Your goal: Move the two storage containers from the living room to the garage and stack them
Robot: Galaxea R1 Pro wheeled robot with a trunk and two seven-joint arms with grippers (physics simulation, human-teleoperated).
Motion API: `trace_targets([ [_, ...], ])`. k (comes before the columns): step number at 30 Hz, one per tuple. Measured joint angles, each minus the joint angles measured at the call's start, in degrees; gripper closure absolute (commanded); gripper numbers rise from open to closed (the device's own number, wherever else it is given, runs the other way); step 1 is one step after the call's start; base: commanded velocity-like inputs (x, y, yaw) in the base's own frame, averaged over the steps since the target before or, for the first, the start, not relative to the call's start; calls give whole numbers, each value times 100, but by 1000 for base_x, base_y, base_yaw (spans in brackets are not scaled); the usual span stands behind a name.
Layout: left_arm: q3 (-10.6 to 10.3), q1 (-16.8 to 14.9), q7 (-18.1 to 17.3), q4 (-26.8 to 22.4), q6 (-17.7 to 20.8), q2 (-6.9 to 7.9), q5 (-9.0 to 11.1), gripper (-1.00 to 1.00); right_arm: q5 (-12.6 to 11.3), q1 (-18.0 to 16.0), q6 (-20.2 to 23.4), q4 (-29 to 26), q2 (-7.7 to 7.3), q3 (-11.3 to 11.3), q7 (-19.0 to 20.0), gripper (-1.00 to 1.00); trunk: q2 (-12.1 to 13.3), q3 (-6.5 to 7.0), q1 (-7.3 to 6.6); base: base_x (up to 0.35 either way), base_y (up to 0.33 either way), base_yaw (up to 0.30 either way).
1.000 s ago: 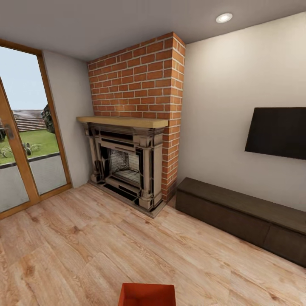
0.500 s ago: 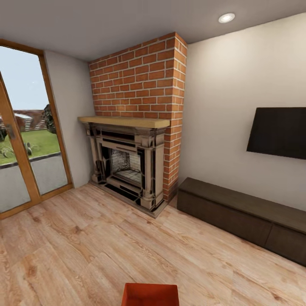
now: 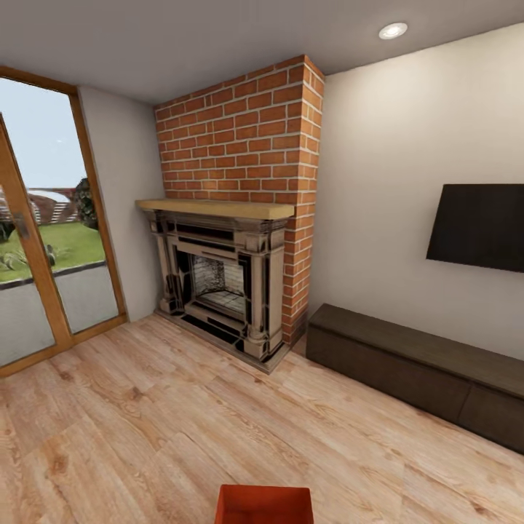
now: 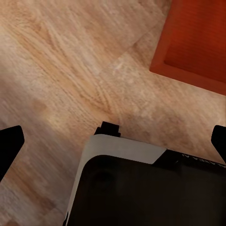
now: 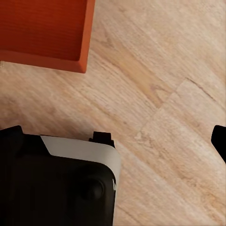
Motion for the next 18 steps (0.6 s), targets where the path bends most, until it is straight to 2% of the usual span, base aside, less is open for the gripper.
trace_targets([
  [13, 0, 1, -1, 0, 0, -1, 0, -100, -20, 0, 0, 0, 3, -7, -1, -100, 0, 0, 0, 0, 5, -1],
  [18, 0, -1, -2, 1, 0, 1, -1, -100, -35, 0, -1, 0, 8, -24, -1, -100, 0, 0, 0, 0, 0, -123],
])
